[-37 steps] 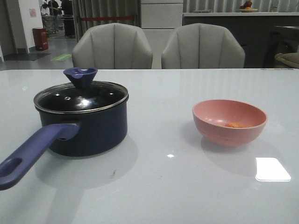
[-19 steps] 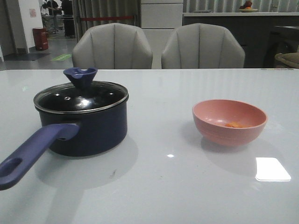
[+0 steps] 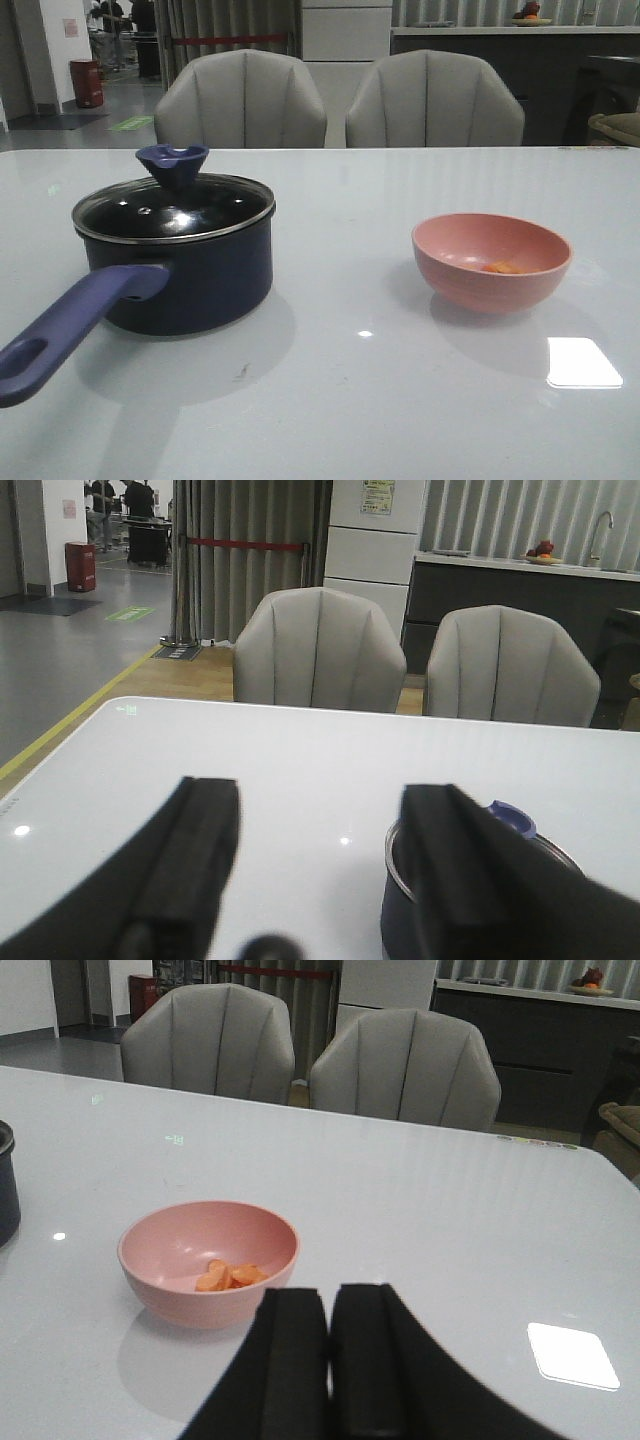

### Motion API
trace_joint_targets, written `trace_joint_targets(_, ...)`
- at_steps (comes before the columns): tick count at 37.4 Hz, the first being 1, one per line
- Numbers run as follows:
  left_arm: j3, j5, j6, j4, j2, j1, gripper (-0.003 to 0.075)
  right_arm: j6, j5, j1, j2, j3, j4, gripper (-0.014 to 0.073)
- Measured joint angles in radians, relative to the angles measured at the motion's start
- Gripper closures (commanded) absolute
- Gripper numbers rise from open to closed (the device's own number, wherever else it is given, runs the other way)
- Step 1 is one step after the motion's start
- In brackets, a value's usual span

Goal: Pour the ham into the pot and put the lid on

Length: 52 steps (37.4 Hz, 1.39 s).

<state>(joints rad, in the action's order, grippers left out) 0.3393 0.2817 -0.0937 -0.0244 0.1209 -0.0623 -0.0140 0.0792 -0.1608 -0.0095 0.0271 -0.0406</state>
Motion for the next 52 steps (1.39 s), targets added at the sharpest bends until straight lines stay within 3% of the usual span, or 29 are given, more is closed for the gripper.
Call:
trace_joint_targets(15,0.007,0.000,0.000,0.012,0.000,0.000,0.0083,0.000,0.000,0.000,0.000,0.000,0.000,0.0417)
trace_joint_targets(21,0.089,0.089,0.000,0.045,0.046,0.000,0.0083,0.000,0.000,0.000,0.000,0.000,0.000,0.0417)
trace_joint_targets(29,0.249,0.215,0.000,0.034,0.294,0.000,0.0083,0.000,0.000,0.000,0.000,0.000,0.000,0.0417)
trace_joint_targets(40,0.467,0.232,0.000,-0.067,0.653,-0.011,0.0083,0.000,0.000,0.000,0.000,0.000,0.000,0.0417)
trace_joint_targets(52,0.717,0.250,0.005,-0.083,1.052,-0.252,0.0083,0.000,0.000,0.000,0.000,0.000,0.000,0.0417)
